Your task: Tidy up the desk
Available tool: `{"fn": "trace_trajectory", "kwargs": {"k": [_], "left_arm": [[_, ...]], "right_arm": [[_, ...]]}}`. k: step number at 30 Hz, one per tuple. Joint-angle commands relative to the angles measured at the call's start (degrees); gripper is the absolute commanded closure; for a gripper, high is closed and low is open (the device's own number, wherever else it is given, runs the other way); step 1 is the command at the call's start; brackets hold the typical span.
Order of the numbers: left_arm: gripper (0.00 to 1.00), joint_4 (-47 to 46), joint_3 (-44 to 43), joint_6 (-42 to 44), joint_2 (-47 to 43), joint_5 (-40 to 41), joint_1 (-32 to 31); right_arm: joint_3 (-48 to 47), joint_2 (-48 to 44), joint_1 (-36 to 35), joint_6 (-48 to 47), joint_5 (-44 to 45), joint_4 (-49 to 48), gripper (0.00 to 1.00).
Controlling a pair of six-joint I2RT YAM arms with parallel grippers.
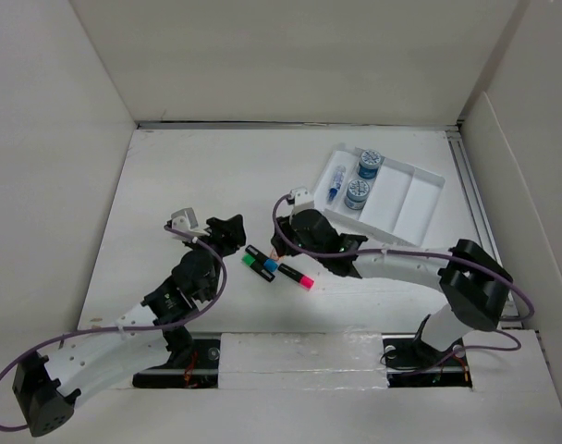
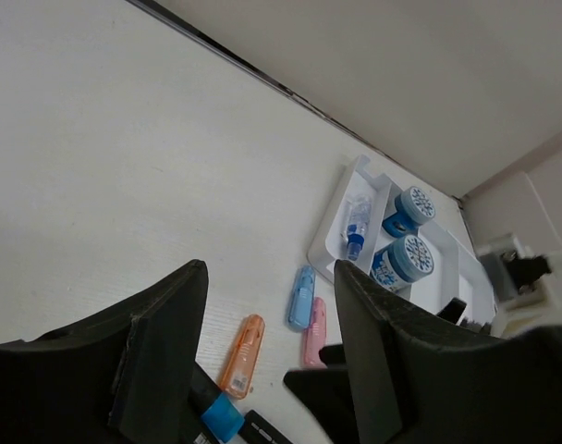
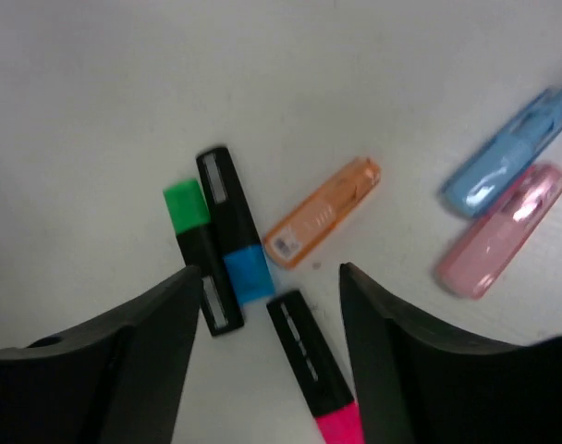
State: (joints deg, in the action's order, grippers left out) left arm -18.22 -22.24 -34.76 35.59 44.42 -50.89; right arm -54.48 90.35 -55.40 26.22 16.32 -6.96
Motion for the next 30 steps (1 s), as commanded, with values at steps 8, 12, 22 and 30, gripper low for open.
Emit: {"fn": "trace_trajectory", "kwargs": {"k": [8, 12, 22, 30], "left_arm": [[0.46, -1.9, -2.3, 0.2, 1.2, 1.5, 0.4], [0.44, -3.0, -2.2, 0.7, 1.9, 1.6, 0.4], [0.43, -1.8, -1.7, 0.0, -0.2, 1.8, 0.4], [0.43, -2.2, -1.6, 0.1, 0.0, 1.3, 0.4]], "right_arm": [[6.9, -3.9, -2.2, -1.3, -4.2, 10.2, 0.25], [3.4, -1.0, -2.2, -1.3, -5.2, 11.2, 0.35], [3.9, 7.5, -2.8, -3.1, -12.2, 13.9, 0.47], [3.5, 2.4, -3.3, 1.3, -2.3, 13.8, 0.94]]}}
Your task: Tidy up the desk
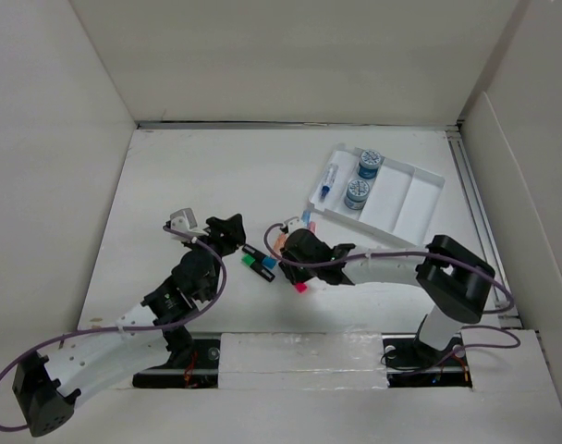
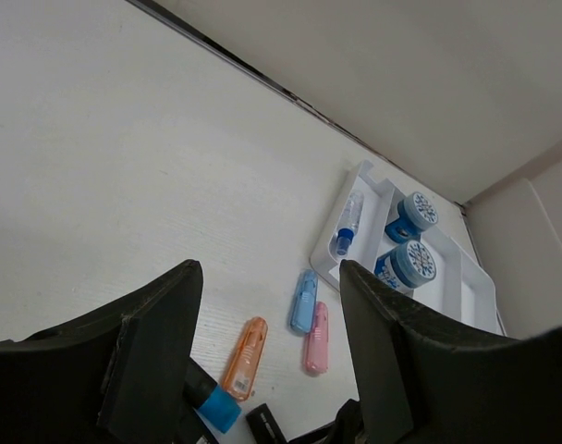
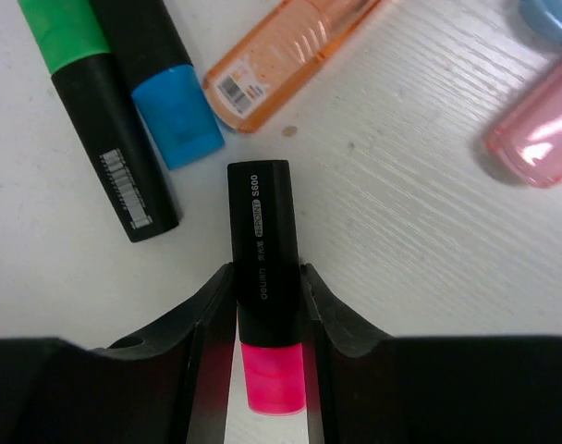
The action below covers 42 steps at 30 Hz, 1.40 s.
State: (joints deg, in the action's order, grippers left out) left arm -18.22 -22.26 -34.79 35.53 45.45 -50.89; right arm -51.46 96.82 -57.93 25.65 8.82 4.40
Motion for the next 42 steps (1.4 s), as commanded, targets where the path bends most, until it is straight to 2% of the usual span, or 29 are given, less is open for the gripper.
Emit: {"fn": "trace_trajectory", "kwargs": {"k": [1, 3, 5, 7, 8, 9, 11, 16, 20, 27, 30, 31, 33, 34, 36, 39, 40, 42], "left_arm": [[0.43, -1.1, -2.3, -0.2, 0.2, -0.3, 0.4], [0.43, -1.0, -2.3, -0.2, 0.1, -0.5, 0.4], [0.43, -2.0, -1.7, -0.2, -0.5, -1.2, 0.4], [0.43, -2.3, -1.6, -0.2, -0.6, -1.9, 0.4], [0.43, -2.0, -1.7, -0.3, -0.7, -2.1, 0.4], [0.43, -1.8, -1.8, -0.5, -0.8, -2.6, 0.4], [0.43, -2.0, -1.7, -0.5, -1.1, -3.7, 0.4], [0.43, -1.7, -2.0, -0.8, -0.9, -4.8, 0.4], [0.42, -2.2, -1.6, -0.5, -1.2, -4.8, 0.4], [0.42, -2.0, -1.6, -0.5, -1.5, -4.6, 0.4], [0.42, -1.8, -1.6, -0.5, -1.5, -4.4, 0.4], [0.41, -2.3, -1.4, -0.4, -1.4, -4.2, 0.4], [0.4, -2.0, -1.7, -0.5, -1.1, -4.1, 0.4], [0.4, -1.4, -2.1, -0.5, -1.1, -4.3, 0.4], [0.38, -1.6, -1.9, -0.5, -1.0, -4.4, 0.4], [0.36, -2.3, -1.6, -0.2, -0.6, -3.9, 0.4], [0.36, -1.3, -2.2, -0.4, -0.5, -3.6, 0.4], [0.36, -1.2, -2.3, -0.4, -0.5, -3.1, 0.4]], "right_arm": [[1.4, -11.2, 1.0, 2.2, 8.8, 2.2, 0.95], [2.1, -13.8, 3.5, 2.0, 11.3, 1.3, 0.95], [2.6, -21.4, 7.0, 2.7, 13.9, 0.5, 0.93], [3.6, -25.7, 14.5, 4.3, 17.4, -0.7, 0.88], [4.2, -28.8, 17.6, 6.6, 18.2, -1.4, 0.88], [5.0, -30.1, 23.8, 7.7, 19.0, -2.0, 0.88], [6.1, -31.9, 29.6, 10.8, 20.1, -3.8, 0.87], [7.7, -27.9, 47.3, 16.9, 19.8, -6.9, 0.87], [6.6, -21.2, 55.4, 18.9, 15.5, -6.7, 0.86], [4.1, -15.8, 59.8, 17.1, 9.9, -5.8, 0.82], [2.9, -15.7, 60.3, 16.0, 10.3, -2.2, 0.73], [2.9, -15.8, 60.8, 15.8, 10.1, -1.6, 0.61], [3.3, -16.7, 61.4, 15.0, 9.4, -1.6, 0.45], [3.5, -16.9, 62.0, 14.9, 9.3, -1.3, 0.32], [3.9, -18.5, 62.0, 14.3, 8.8, -1.5, 0.26], [4.4, -22.3, 62.0, 12.9, 6.1, -2.0, 0.27], [5.5, -23.4, 60.8, 11.5, 4.7, -3.8, 0.44], [6.8, -27.6, 57.0, 8.9, 0.2, -6.8, 0.69]]}}
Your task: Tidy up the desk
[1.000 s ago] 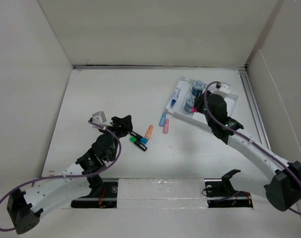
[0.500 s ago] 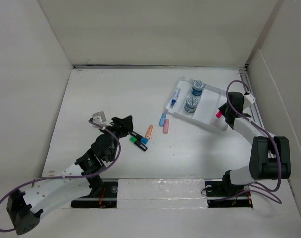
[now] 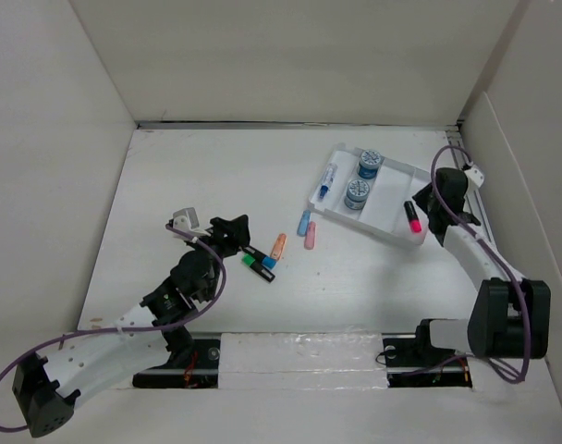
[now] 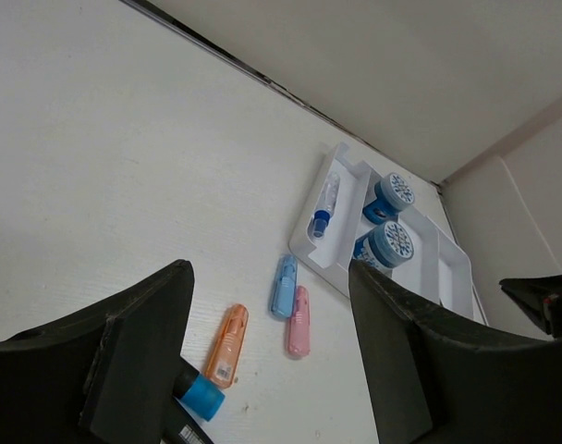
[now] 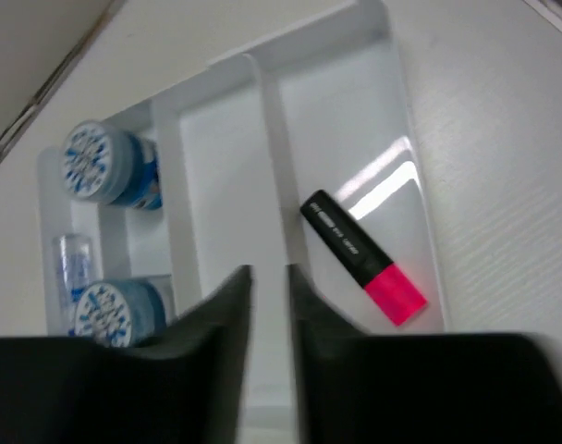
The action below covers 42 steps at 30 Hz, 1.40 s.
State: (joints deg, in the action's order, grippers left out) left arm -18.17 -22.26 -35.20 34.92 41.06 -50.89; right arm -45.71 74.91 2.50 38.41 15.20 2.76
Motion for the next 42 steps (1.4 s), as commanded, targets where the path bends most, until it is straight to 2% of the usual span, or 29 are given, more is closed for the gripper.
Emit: {"fn": "trace_trajectory", "kwargs": {"k": [1, 4, 5, 6, 8, 9, 12, 13, 14, 19, 26, 30, 41, 42], "left_arm": [[0.36, -1.8, -1.8, 0.1, 0.0, 1.7, 0.4], [0.35, -1.2, -2.0, 0.0, 0.1, 3.0, 0.4], [0.35, -0.7, -1.9, -0.8, 0.0, 4.2, 0.4], [0.35, -0.7, -1.9, -0.8, 0.0, 4.2, 0.4], [0.35, -1.2, -1.6, -1.1, -0.2, 5.0, 0.4], [0.34, -0.6, -1.6, -1.4, -0.3, 5.9, 0.4], [0.34, 1.4, -1.6, -3.2, -1.3, 8.0, 0.4], [0.34, 1.4, -1.3, -3.5, -2.6, 8.6, 0.4], [0.34, 1.3, -0.9, -3.8, -3.4, 9.4, 0.4], [0.34, 2.4, 1.8, -5.6, -10.7, 11.8, 0.4], [0.33, 1.7, 3.4, -5.1, -15.0, 11.9, 0.4], [0.33, 3.2, 2.1, -5.9, -14.0, 11.7, 0.4], [0.33, 1.7, 2.7, -5.1, -13.1, 11.1, 0.4], [0.33, 2.4, 2.1, -5.2, -12.9, 11.1, 0.4]], "right_arm": [[1.6, -7.0, -5.4, -4.7, -8.0, -6.8, 0.89], [3.4, -8.2, -16.4, -9.7, -14.7, -10.0, 0.98], [2.0, -6.7, -27.2, -13.6, -17.5, -8.8, 0.94], [2.0, -6.7, -27.3, -13.6, -17.6, -8.7, 0.94], [0.2, -2.9, -35.0, -15.7, -16.3, -8.2, 0.87], [-0.3, -1.4, -41.9, -16.1, -15.6, -8.6, 0.77], [-4.8, 6.5, -51.2, -17.6, -12.4, -8.6, 0.6], [-6.3, 8.9, -52.8, -18.1, -11.8, -8.4, 0.59], [-7.7, 12.9, -54.2, -18.4, -11.7, -8.3, 0.58], [-17.1, 21.5, -59.3, -20.6, -9.8, -6.8, 0.51], [-26.2, 30.3, -61.5, -20.8, -10.5, 1.5, 0.58], [-25.5, 33.1, -63.6, -20.6, -9.3, 2.5, 0.62], [-24.5, 36.6, -66.0, -18.8, -7.9, 4.8, 0.54], [-24.4, 36.9, -66.0, -18.8, -7.5, 4.9, 0.5]]}}
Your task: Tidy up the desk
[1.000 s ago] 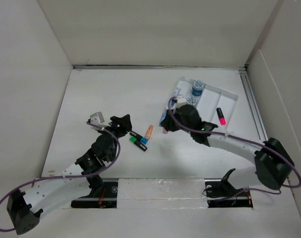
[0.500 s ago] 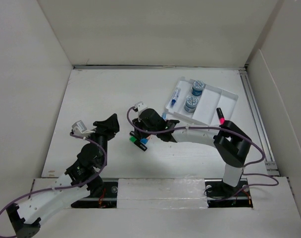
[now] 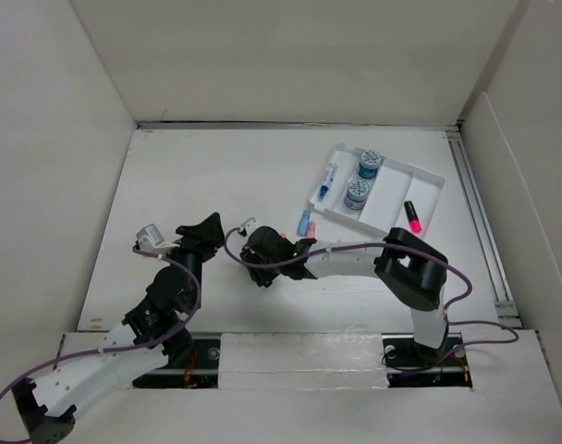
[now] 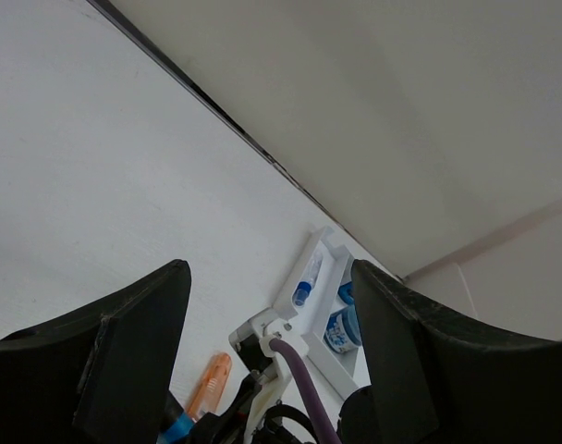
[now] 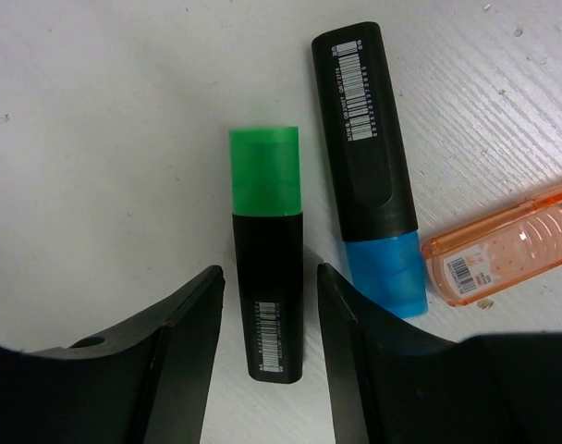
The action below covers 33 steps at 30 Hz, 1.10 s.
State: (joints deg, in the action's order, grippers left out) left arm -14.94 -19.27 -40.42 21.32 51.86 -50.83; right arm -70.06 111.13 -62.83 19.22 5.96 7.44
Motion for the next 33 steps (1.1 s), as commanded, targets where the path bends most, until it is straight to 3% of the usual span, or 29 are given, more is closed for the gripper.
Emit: {"fn": "trace_trajectory", "kwargs": {"k": [1, 5, 7, 9, 10, 15, 19, 22, 27, 33], "left_arm": [[0.33, -0.8, -0.9, -0.1, 0.7, 0.2, 0.3], [0.33, -1.1, -0.5, 0.1, 0.7, 0.8, 0.3], [0.33, -0.1, -1.0, -0.4, 0.3, 0.8, 0.3], [0.33, -0.6, -0.5, -0.4, -0.1, 0.9, 0.3], [0.33, -1.3, -0.1, 0.0, -0.5, 1.0, 0.3], [0.33, -1.6, 0.0, 0.4, -0.5, 0.4, 0.3], [0.32, -2.0, -0.9, 1.3, 1.6, -0.5, 0.3], [0.32, -3.0, -1.6, 2.6, 4.5, -2.5, 0.3], [0.32, -2.0, -4.1, 2.5, 9.2, -4.3, 0.3], [0.32, -2.9, -3.7, 3.0, 9.2, -5.4, 0.3]], "right_arm": [[-0.2, 1.0, -1.2, 0.5, 2.5, 0.4, 0.49], [-0.4, 2.5, -2.2, 0.9, 4.6, 1.0, 0.48], [0.0, 3.0, -2.7, 1.1, 4.8, -0.4, 0.56], [0.2, 3.0, -2.7, 2.3, 6.7, -0.8, 0.76], [0.9, 1.6, -2.7, 3.0, 6.8, -2.2, 0.81], [6.0, -10.4, -1.3, 3.7, 3.6, -10.4, 0.84], [14.0, -24.1, 9.0, 6.7, 3.4, -16.5, 0.81], [20.3, -33.2, 16.6, 12.3, 10.4, -16.9, 0.8], [30.1, -45.7, 38.6, 21.8, 11.6, -13.2, 0.76], [36.6, -50.9, 56.1, 23.7, 10.9, -11.0, 0.73]]}}
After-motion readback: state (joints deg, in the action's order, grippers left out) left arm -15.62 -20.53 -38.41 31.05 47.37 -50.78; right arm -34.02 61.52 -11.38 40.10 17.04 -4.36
